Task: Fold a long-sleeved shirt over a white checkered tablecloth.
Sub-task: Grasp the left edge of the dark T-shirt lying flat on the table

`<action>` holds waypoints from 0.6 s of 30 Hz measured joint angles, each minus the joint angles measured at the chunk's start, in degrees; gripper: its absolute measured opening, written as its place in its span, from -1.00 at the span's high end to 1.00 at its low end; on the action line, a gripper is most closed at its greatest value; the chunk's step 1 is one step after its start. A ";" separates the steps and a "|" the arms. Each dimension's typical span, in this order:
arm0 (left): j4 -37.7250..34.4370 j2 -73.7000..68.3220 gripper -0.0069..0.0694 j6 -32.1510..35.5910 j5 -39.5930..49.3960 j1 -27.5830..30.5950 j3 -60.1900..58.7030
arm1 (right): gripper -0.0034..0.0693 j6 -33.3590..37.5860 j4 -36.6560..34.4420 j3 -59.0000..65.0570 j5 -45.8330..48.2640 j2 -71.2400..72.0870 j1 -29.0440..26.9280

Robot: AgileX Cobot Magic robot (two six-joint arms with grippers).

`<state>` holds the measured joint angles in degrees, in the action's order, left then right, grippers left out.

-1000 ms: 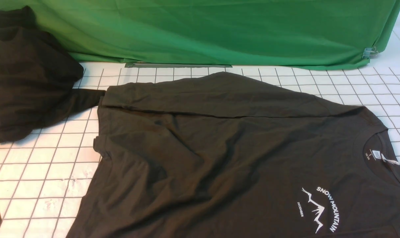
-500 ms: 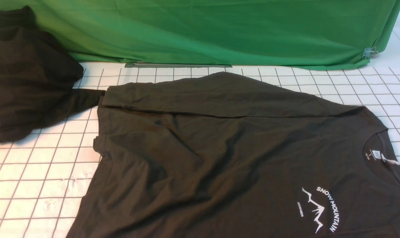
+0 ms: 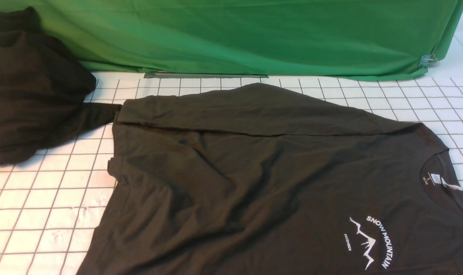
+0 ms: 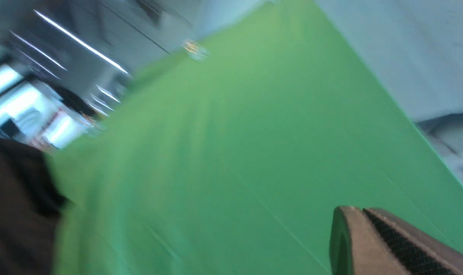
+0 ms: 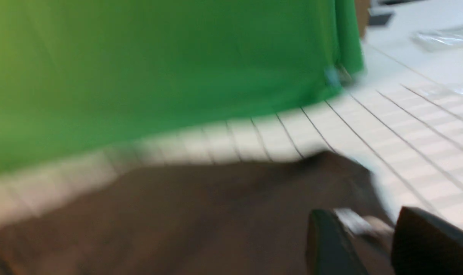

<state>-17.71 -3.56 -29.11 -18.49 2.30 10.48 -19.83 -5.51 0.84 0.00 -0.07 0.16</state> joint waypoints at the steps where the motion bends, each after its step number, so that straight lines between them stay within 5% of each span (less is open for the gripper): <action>1: 3.58 -2.65 0.76 -0.74 7.83 0.00 3.99 | 0.24 -3.68 -1.43 0.00 -3.43 0.00 0.00; 6: 9.59 -18.20 0.76 4.51 35.90 0.00 19.42 | 0.24 -8.89 -2.80 0.00 -10.14 0.00 0.00; 8: 9.48 -30.09 0.76 13.76 52.53 0.00 25.73 | 0.24 -9.41 -2.91 0.00 -11.56 0.00 0.00; 14: 6.44 -53.60 0.76 25.84 68.24 0.00 26.98 | 0.24 -11.74 -3.18 0.00 -13.14 0.00 0.00; 18: 6.58 -63.93 0.76 28.11 69.99 -0.11 25.74 | 0.41 -10.76 -3.37 -3.75 -0.59 -0.26 0.86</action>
<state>-11.13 -67.49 -1.00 51.49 2.19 36.21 -30.59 -8.88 -2.91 -0.59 -0.33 1.02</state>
